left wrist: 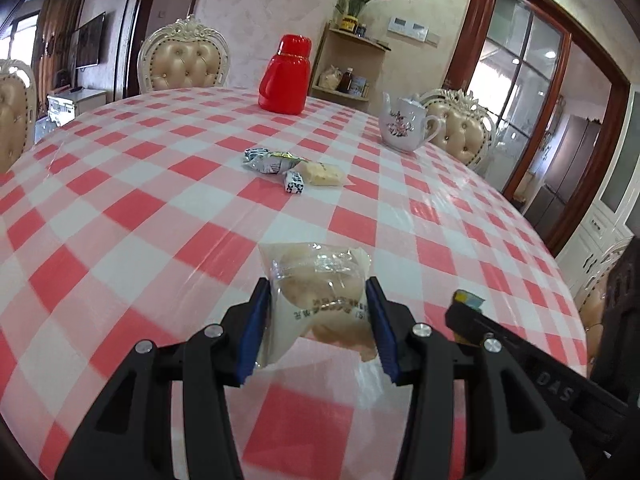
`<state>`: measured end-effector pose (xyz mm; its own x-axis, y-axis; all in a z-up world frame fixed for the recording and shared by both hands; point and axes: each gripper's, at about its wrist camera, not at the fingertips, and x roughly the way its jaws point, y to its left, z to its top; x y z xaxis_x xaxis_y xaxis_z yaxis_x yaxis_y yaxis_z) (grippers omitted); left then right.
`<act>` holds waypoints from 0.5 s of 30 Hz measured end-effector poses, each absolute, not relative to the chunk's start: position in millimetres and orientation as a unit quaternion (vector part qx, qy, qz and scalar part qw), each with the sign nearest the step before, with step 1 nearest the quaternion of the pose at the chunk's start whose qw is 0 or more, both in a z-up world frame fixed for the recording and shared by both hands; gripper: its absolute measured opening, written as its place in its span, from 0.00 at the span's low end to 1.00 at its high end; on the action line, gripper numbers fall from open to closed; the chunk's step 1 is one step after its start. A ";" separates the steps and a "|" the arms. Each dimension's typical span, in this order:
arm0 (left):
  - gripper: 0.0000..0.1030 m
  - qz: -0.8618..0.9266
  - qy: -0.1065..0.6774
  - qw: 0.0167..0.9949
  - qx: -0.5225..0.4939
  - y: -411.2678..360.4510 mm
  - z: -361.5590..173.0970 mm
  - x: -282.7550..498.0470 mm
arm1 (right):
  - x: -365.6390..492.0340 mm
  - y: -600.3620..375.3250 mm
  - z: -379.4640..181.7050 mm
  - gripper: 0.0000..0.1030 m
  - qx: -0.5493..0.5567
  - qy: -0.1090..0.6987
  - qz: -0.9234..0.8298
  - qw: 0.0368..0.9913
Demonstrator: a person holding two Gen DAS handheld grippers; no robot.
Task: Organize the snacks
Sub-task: 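Carry the biscuit bag and green garlic snack bag over the clear bin with both tools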
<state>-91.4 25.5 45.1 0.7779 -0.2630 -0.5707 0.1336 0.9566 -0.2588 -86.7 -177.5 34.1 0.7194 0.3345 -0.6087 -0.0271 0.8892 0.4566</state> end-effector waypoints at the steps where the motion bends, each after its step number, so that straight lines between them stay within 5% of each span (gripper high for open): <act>1: 0.47 -0.108 0.314 0.937 -0.105 27.5 45.5 -96.3 | -89.4 -175.9 34.2 0.41 0.212 0.362 0.102 0.902; 15: 0.48 -0.054 0.308 0.946 -0.088 109.1 65.8 -180.7 | -135.1 -104.9 41.4 0.41 0.156 0.387 0.171 0.893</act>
<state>-180.7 109.1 65.8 0.8042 -0.1571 -0.5733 0.0484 0.9786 -0.2002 -135.1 -104.9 41.4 0.6422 0.4255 -0.6376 -0.1845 0.8932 0.4101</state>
